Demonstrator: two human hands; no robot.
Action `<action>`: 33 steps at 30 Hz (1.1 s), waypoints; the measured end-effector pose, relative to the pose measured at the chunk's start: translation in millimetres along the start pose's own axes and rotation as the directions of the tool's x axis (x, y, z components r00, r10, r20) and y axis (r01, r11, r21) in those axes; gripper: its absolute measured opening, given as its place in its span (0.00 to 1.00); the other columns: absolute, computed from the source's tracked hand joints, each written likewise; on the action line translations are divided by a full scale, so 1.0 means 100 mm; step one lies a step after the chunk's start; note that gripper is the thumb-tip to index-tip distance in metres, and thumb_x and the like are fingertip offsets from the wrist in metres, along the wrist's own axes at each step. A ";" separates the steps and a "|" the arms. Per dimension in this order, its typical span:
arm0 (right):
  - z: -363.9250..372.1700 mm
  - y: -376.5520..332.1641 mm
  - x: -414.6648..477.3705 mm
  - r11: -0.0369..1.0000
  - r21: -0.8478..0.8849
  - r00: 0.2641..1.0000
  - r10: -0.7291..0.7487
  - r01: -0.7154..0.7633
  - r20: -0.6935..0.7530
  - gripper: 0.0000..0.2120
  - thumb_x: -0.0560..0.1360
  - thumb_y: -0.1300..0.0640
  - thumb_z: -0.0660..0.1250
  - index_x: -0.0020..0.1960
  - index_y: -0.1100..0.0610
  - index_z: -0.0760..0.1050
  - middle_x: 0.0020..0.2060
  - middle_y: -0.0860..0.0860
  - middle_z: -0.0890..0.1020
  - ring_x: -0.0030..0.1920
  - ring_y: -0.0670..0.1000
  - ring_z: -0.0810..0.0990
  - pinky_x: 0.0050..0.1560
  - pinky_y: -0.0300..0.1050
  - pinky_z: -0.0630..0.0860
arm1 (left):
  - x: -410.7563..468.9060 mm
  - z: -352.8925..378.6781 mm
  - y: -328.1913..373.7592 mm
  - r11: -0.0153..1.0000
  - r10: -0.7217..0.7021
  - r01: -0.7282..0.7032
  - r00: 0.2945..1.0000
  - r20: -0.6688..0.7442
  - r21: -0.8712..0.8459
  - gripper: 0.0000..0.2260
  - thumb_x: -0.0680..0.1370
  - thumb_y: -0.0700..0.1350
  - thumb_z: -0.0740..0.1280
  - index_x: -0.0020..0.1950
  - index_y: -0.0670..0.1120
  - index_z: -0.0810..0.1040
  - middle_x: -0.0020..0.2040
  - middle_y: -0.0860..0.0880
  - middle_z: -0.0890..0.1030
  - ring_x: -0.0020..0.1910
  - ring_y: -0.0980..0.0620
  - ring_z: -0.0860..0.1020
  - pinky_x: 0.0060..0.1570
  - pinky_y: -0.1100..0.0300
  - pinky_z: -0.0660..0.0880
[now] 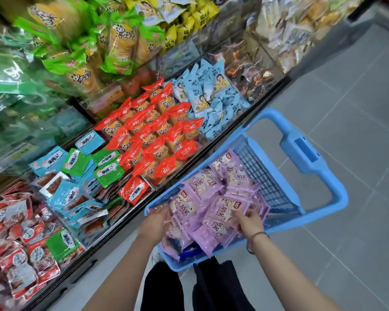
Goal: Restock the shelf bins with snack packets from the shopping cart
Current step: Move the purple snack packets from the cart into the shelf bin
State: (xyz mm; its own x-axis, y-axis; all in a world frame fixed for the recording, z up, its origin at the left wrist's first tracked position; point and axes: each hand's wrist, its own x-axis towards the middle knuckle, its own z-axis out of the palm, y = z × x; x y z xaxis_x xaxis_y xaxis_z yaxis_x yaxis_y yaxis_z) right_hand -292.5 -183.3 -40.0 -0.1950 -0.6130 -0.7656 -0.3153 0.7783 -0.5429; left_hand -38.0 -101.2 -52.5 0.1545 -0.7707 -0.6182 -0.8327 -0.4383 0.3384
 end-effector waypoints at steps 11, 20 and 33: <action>-0.27 0.18 -0.34 0.980 0.112 0.985 -0.169 0.166 0.020 0.08 0.72 0.60 0.70 0.43 0.55 0.71 0.30 0.48 0.74 0.24 0.40 0.72 0.27 0.33 0.70 | -0.06 -0.05 -0.02 0.972 0.092 -0.055 0.983 0.158 -0.227 0.21 0.77 0.51 0.68 0.68 0.50 0.71 0.66 0.49 0.75 0.65 0.48 0.74 0.63 0.49 0.72; -0.23 -0.35 -0.77 0.941 0.209 0.862 -0.329 0.266 0.386 0.07 0.71 0.54 0.71 0.49 0.53 0.81 0.32 0.42 0.81 0.28 0.41 0.75 0.28 0.33 0.72 | -0.46 -0.48 0.15 0.509 -0.008 0.129 0.989 0.145 -0.851 0.31 0.73 0.66 0.64 0.70 0.50 0.69 0.66 0.44 0.76 0.63 0.41 0.75 0.66 0.38 0.68; 0.27 -0.85 -0.95 0.832 -0.169 0.815 -0.440 0.528 0.379 0.18 0.65 0.47 0.76 0.44 0.56 0.72 0.34 0.51 0.73 0.29 0.45 0.68 0.27 0.32 0.67 | -0.58 -0.53 0.60 0.319 0.069 0.189 0.973 0.222 -0.929 0.40 0.69 0.76 0.55 0.73 0.52 0.68 0.69 0.45 0.74 0.68 0.43 0.72 0.69 0.40 0.65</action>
State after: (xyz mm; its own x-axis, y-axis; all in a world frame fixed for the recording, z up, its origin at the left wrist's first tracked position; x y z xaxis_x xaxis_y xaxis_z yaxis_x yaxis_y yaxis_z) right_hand -222.1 -187.4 70.0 0.3314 -0.7901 -0.5157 -0.5225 0.3014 -0.7976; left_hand -69.3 -106.9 41.3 -0.0249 -0.6772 -0.7354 0.2577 -0.7151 0.6498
